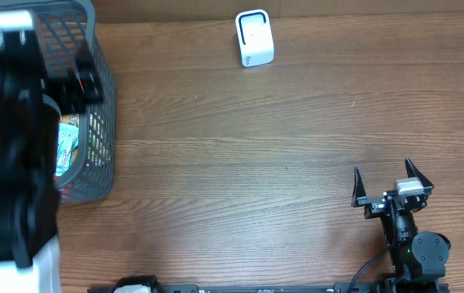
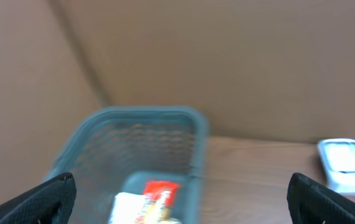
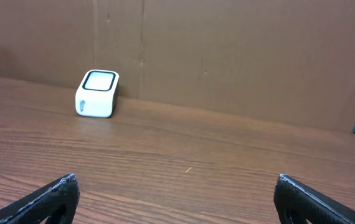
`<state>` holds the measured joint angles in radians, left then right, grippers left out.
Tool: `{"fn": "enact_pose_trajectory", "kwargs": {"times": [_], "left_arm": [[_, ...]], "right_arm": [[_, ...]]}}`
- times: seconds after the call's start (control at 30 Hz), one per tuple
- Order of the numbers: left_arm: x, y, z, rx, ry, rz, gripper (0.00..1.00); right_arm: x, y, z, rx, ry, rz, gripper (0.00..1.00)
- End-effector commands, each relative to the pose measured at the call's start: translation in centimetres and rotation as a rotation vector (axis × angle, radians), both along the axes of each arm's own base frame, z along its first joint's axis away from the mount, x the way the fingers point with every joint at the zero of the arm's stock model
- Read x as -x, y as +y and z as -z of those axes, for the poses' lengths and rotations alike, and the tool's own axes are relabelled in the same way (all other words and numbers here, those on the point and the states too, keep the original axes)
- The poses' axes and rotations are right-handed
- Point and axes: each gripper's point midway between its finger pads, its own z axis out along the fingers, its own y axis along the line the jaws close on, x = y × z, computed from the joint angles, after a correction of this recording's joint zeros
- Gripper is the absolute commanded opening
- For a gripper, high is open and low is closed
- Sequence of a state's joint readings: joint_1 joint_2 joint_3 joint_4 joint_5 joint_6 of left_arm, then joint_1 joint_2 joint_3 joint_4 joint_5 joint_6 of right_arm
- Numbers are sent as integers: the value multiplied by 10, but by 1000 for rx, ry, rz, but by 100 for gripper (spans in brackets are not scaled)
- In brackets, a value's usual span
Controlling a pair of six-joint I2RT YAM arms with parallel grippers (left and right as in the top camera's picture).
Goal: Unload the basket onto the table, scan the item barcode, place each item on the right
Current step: 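Reach the left gripper into the basket and grasp the teal snack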
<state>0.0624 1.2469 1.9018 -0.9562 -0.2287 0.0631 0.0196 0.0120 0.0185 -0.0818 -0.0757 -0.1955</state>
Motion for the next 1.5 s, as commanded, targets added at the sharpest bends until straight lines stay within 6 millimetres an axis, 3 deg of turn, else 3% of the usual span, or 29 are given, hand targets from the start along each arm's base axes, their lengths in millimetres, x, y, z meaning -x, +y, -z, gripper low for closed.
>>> {"fn": "enact_pose_trajectory", "kwargs": {"times": [0.0, 0.17, 0.27, 0.43, 0.67, 0.9, 1.1, 1.23, 1.37, 1.47], "left_arm": [[1, 65, -19, -54, 6, -311, 100], [14, 120, 7, 37, 71, -512, 100], [15, 139, 32, 100, 151, -525, 100], [7, 136, 85, 208, 341, -419, 100], [1, 162, 155, 275, 589, -468, 100], [-2, 166, 234, 347, 886, -456, 100], [-5, 168, 274, 384, 1023, -452, 100], [-6, 167, 296, 394, 1104, -433, 84], [-10, 166, 311, 389, 1150, -415, 83], [-15, 166, 319, 375, 1168, -404, 74]], "right_arm": [[0, 1, 2, 3, -5, -7, 100], [0, 1, 2, 3, -5, -7, 100], [0, 1, 2, 3, -5, -7, 100], [0, 1, 2, 3, -5, -7, 100], [0, 1, 2, 3, -5, -7, 100], [0, 1, 2, 3, -5, -7, 100], [0, 1, 2, 3, -5, -7, 100], [0, 1, 2, 3, -5, -7, 100], [0, 1, 2, 3, -5, -7, 100], [0, 1, 2, 3, -5, -7, 100]]}}
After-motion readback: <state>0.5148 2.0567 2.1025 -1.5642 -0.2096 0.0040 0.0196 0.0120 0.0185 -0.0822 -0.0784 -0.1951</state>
